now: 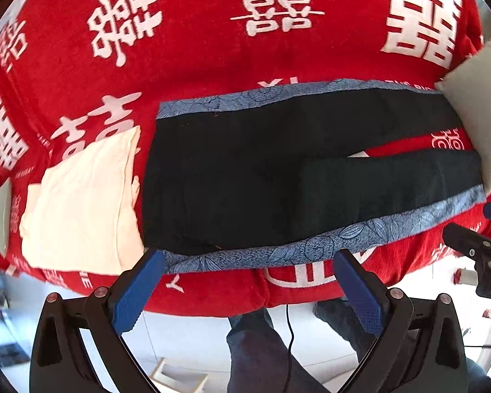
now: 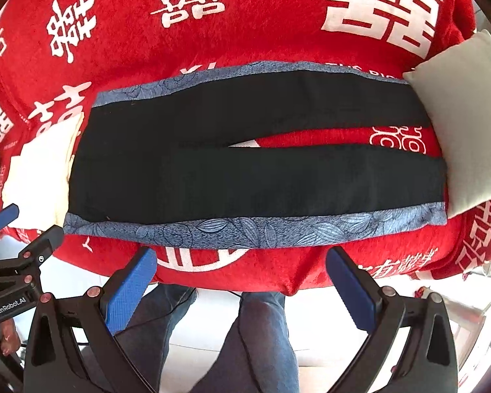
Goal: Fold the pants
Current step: 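Move both grippers toward the waistband edge of the black pants, then grasp the pants' trimmed side edge with both grippers and lift it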
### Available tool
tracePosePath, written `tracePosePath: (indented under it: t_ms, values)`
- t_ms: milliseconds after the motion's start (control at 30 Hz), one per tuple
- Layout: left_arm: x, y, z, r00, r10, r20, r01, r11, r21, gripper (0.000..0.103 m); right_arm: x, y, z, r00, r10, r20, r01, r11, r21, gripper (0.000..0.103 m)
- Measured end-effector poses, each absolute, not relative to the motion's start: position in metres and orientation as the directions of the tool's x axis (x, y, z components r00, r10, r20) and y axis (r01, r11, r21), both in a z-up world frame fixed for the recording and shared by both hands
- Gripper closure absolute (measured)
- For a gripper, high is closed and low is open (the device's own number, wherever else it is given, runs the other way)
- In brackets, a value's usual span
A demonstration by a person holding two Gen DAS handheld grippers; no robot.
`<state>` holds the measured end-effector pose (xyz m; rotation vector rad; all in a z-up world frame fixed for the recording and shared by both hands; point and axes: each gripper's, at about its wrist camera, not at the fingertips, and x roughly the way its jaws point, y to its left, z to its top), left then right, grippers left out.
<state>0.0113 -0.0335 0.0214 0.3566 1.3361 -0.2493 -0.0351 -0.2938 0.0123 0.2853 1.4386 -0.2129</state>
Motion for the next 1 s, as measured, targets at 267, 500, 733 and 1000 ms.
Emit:
tracePosePath:
  t_ms: [267, 500, 733, 1000]
  values:
    - [0.001, -0.044, 0.013, 0.205, 0.074, -0.976, 0.262, 0.957, 0.128, 0.000, -0.037, -0.312, 0.001, 0.115, 0.049, -0.992, 0.233, 0.970, 0.075, 0.000]
    - [0.000, -0.041, 0.006, 0.206, 0.069, -0.976, 0.253, 0.960, 0.121, 0.000, -0.043, -0.320, -0.016, 0.094, 0.052, -0.994, 0.257, 0.963, 0.075, 0.000]
    - [0.004, -0.032, -0.024, 0.193, 0.060, -0.979, 0.282, 0.953, 0.114, 0.000, -0.044, -0.310, -0.043, 0.083, 0.006, -0.996, 0.266, 0.964, 0.028, 0.000]
    - [0.007, -0.018, -0.061, 0.170, 0.059, -0.984, 0.319, 0.941, 0.112, 0.000, -0.046, -0.295, -0.070, 0.088, 0.006, -0.996, 0.307, 0.951, 0.033, 0.000]
